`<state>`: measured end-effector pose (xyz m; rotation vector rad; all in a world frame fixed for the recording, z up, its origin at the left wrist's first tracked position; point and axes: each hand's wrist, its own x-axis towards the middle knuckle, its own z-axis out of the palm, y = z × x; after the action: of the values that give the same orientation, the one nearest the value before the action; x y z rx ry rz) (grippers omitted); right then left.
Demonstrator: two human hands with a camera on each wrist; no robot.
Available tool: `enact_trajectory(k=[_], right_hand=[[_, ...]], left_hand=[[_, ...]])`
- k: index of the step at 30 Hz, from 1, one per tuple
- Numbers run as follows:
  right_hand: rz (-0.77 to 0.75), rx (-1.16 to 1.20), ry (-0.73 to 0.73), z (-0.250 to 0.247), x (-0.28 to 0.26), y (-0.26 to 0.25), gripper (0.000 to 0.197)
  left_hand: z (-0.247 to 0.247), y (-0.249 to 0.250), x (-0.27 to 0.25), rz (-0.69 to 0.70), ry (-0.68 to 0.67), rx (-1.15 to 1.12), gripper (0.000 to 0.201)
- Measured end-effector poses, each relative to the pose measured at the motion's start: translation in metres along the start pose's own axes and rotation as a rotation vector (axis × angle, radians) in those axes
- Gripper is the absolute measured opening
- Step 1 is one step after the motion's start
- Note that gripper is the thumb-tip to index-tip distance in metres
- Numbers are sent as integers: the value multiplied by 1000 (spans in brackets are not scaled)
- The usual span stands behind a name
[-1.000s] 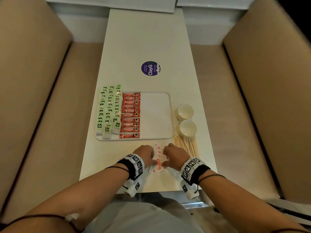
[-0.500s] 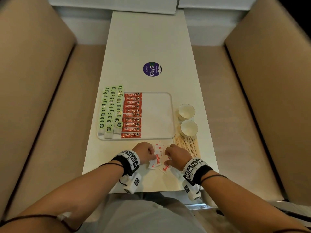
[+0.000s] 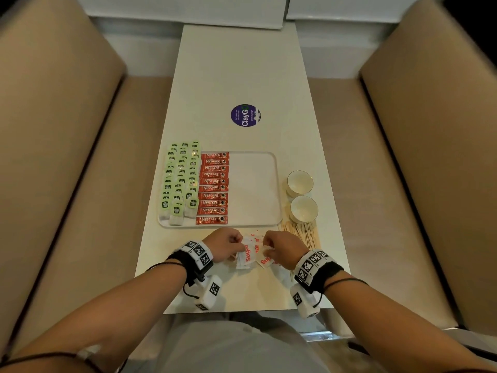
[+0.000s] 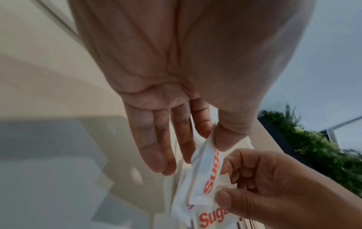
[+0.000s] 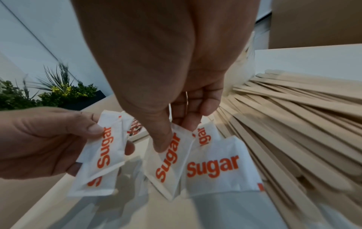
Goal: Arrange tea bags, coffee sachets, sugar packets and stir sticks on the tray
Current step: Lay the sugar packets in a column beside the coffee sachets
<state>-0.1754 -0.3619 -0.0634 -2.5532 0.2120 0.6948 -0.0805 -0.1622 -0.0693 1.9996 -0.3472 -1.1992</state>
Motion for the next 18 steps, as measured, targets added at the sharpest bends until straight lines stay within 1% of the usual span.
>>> enact_trajectory(k=[2, 6, 7, 10, 13, 18], right_hand=[[-12, -9, 6, -1, 1, -2, 8], [-31, -48, 11, -3, 6, -7, 20], [-30, -67, 13, -2, 7, -8, 21], [1, -67, 53, -1, 10, -9, 15], [-20, -8, 85, -6, 11, -18, 13], [-126, 145, 94, -13, 17, -36, 27]], left_hand=[[-2, -1, -2, -27, 10, -66, 22], [-7, 3, -8, -111, -15, -290, 9], [-9, 5, -10, -129, -31, -361, 9], [-14, 10, -15, -173, -59, -541, 20], [-20, 12, -18, -185, -44, -573, 28], [-24, 16, -18, -118, -36, -521, 29]])
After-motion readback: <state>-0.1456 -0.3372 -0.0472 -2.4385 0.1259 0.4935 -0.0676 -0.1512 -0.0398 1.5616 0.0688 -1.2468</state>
